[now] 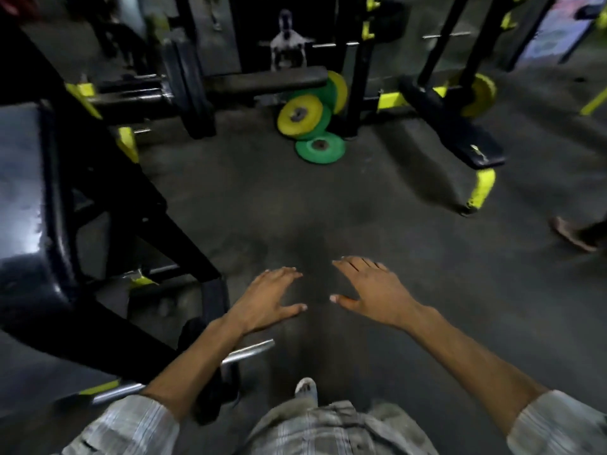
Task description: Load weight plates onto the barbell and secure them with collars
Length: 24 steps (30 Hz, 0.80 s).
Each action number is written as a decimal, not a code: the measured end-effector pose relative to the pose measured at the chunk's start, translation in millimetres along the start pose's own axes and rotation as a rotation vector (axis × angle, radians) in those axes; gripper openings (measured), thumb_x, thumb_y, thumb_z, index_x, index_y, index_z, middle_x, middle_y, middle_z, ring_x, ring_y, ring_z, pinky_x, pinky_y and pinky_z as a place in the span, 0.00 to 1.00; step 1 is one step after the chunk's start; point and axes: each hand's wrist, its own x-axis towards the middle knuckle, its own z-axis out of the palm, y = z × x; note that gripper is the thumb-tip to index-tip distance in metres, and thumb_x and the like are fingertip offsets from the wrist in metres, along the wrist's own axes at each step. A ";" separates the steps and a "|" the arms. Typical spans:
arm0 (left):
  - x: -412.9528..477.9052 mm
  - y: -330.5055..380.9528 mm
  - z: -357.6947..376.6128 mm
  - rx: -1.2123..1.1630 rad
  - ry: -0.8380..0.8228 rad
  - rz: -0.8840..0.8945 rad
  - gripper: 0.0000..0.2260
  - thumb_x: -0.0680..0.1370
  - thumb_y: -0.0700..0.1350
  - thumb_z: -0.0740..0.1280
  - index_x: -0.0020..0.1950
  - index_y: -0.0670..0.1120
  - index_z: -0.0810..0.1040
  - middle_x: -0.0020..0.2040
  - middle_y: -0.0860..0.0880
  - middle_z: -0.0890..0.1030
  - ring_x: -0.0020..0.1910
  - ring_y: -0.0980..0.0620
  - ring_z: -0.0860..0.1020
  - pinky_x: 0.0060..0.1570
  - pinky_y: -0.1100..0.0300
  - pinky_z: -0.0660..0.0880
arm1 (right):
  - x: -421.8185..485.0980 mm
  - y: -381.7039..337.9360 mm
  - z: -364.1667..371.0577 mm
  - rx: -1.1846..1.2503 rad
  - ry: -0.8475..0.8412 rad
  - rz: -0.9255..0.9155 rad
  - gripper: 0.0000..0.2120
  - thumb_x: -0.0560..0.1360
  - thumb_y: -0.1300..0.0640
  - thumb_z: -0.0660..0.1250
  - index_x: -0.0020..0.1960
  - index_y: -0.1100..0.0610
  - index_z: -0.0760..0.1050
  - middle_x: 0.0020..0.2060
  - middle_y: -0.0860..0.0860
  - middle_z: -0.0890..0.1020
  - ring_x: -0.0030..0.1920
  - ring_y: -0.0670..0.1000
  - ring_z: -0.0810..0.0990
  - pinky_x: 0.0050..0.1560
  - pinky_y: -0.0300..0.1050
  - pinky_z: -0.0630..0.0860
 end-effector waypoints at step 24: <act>69.2 19.3 -124.4 -0.025 0.684 -0.844 0.36 0.74 0.69 0.65 0.76 0.50 0.71 0.76 0.49 0.73 0.74 0.50 0.71 0.74 0.53 0.68 | 335.3 -8.2 -147.8 -0.091 -0.019 -1.122 0.37 0.79 0.33 0.62 0.81 0.51 0.62 0.77 0.52 0.69 0.77 0.55 0.68 0.75 0.52 0.66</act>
